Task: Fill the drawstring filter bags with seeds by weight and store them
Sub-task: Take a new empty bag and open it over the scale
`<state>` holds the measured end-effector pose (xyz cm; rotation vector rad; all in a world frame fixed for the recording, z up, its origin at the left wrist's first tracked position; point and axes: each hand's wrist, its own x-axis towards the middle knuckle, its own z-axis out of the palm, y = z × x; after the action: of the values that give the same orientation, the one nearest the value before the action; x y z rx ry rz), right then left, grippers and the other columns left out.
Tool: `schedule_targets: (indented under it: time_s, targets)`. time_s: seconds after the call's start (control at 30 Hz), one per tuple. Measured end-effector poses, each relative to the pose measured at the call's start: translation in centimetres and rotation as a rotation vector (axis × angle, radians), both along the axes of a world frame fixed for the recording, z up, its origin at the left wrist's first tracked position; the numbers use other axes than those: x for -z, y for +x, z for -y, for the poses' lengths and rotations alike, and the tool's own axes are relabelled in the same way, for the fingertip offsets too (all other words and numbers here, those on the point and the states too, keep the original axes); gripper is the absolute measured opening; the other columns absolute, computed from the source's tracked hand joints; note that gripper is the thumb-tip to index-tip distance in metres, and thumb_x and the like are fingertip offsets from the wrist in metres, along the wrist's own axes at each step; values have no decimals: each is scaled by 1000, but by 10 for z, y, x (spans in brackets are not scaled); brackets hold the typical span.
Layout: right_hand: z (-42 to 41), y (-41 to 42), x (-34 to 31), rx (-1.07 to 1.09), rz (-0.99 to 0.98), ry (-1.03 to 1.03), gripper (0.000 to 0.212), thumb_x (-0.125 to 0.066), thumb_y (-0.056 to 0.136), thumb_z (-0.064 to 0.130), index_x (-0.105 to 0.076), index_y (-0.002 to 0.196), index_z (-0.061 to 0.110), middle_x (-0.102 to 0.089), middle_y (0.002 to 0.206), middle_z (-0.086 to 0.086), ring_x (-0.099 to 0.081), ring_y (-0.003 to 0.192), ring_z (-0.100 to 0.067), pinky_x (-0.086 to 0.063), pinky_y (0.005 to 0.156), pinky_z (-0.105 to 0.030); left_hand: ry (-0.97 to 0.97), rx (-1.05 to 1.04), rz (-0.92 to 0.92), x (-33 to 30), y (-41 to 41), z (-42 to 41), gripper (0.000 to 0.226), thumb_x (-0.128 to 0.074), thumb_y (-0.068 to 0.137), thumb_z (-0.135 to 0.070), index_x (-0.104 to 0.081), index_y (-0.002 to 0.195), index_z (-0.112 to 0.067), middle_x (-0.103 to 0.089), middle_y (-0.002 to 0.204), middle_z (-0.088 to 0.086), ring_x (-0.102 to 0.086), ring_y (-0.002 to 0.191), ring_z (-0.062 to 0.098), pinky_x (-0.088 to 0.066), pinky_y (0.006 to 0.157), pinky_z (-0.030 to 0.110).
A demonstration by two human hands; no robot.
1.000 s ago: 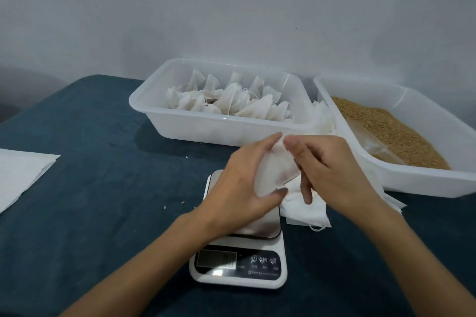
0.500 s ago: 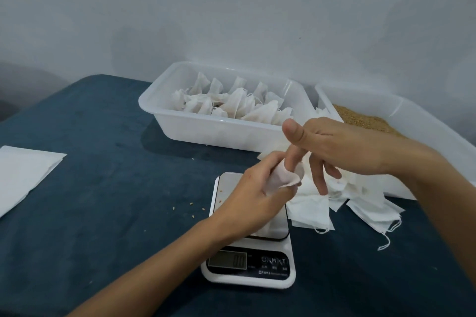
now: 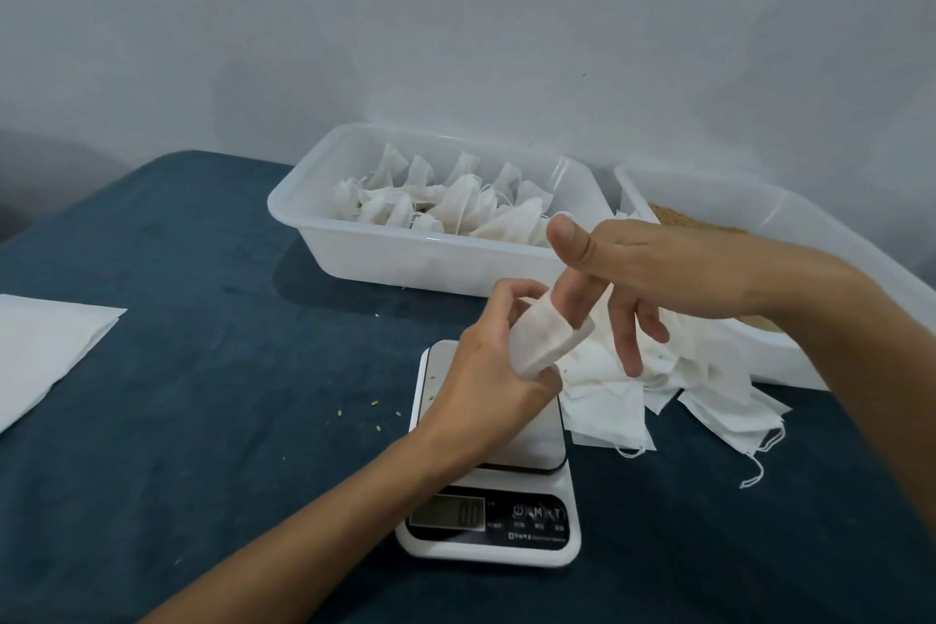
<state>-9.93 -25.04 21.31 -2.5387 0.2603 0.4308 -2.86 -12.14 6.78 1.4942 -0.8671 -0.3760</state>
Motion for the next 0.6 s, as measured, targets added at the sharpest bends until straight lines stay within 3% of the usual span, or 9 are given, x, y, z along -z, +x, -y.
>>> schedule_targets:
  time_s: [0.1, 0.23, 0.33, 0.4, 0.47, 0.53, 0.6]
  targets:
    - [-1, 1, 0, -74, -90, 36, 97, -13, 78, 84, -78, 105, 17, -69, 124, 10, -74, 66, -30, -49, 65, -31, 1, -1, 5, -2, -2, 0, 45, -73, 80, -10, -53, 114, -30, -68, 105, -7, -63, 91, 6, -50, 75, 19]
    - [0, 1, -1, -110, -102, 88, 90, -9, 84, 88, -77, 107, 34, -70, 122, 14, -75, 69, -31, -51, 60, -23, 34, -31, 46, 1, 0, 0, 52, -85, 80, -18, -50, 113, -38, -64, 119, -7, -60, 108, 7, -50, 85, 23]
    - [5, 1, -3, -68, -88, 135, 92, -10, 82, 89, -76, 108, 32, -73, 112, 16, -74, 69, -32, -51, 57, -20, -7, -82, 48, 3, 1, 2, 50, -85, 78, -19, -52, 111, -38, -63, 118, -7, -60, 109, 11, -49, 86, 27]
    - [4, 4, -2, -146, -130, 123, 99, 0, 84, 86, -77, 107, 26, -73, 112, 12, -75, 72, -30, -51, 60, -22, -23, -102, 63, 4, 1, 2, 48, -83, 78, -19, -54, 113, -34, -64, 116, -6, -61, 108, 16, -52, 89, 36]
    - [-1, 7, 3, -196, -182, 97, 97, -3, 78, 85, -74, 108, 26, -70, 113, 12, -75, 75, -30, -53, 64, -27, -23, -89, 59, 4, 1, 3, 48, -82, 79, -21, -55, 118, -32, -65, 118, -7, -62, 112, 15, -53, 95, 41]
    - [-4, 9, 6, -186, -223, 78, 93, -9, 73, 85, -70, 112, 27, -66, 118, 14, -75, 75, -31, -54, 66, -31, -16, -56, 16, 4, 2, 3, 50, -82, 80, -24, -54, 120, -34, -66, 119, -15, -62, 115, 6, -53, 97, 33]
    - [-4, 10, 6, -179, -218, 69, 95, -9, 72, 86, -69, 116, 26, -65, 125, 11, -75, 74, -29, -53, 66, -29, 5, -33, 7, 3, 2, 1, 53, -84, 80, -25, -52, 120, -37, -67, 115, -25, -61, 110, -7, -50, 88, 13]
